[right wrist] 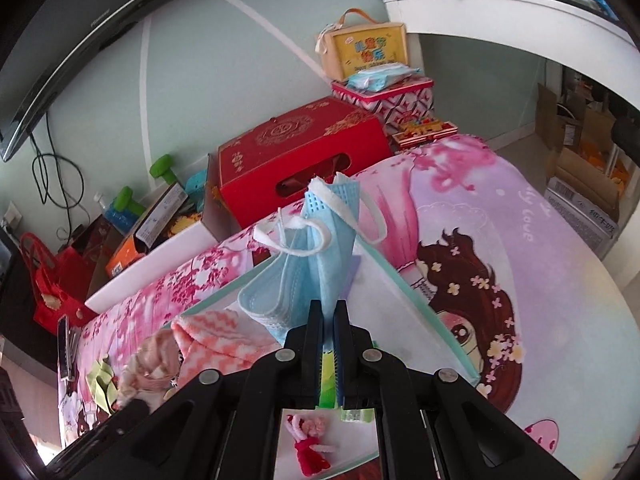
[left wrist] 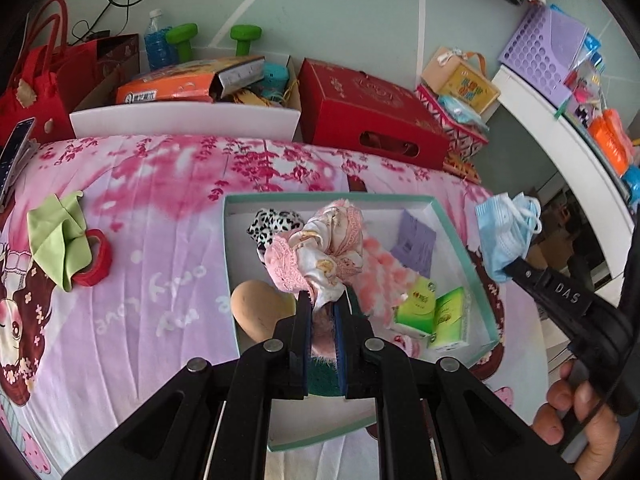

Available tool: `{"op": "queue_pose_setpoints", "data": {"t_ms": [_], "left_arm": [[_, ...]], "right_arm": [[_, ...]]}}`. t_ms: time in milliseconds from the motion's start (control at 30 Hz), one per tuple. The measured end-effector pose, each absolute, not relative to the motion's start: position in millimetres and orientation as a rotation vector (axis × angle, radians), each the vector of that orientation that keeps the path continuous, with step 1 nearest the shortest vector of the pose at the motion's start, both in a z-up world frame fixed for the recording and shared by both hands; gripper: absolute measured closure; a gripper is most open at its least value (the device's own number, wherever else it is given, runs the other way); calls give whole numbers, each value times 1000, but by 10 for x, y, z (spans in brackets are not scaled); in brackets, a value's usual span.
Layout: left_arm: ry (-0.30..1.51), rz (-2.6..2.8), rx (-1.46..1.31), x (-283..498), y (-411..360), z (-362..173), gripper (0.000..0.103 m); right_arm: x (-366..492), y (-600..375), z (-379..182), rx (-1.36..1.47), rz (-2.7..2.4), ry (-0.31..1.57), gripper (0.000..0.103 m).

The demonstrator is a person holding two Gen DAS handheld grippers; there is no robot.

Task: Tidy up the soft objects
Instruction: 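Carry the scrunchie and blue mask over the white tray with both tools, then open both tools to drop the scrunchie and blue mask into the tray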

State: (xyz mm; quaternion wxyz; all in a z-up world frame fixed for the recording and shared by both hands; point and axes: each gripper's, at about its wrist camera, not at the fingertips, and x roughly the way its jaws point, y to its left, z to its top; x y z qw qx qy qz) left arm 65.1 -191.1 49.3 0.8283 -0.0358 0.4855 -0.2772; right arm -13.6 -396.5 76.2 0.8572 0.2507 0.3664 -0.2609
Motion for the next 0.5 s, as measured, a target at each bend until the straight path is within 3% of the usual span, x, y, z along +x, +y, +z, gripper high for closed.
{"op": "queue_pose_setpoints", "data": {"t_ms": [500], "left_arm": [[1076, -583, -42, 805, -2072, 87, 93]], "right_arm": [[207, -3865, 221, 517, -498, 920, 98]]}}
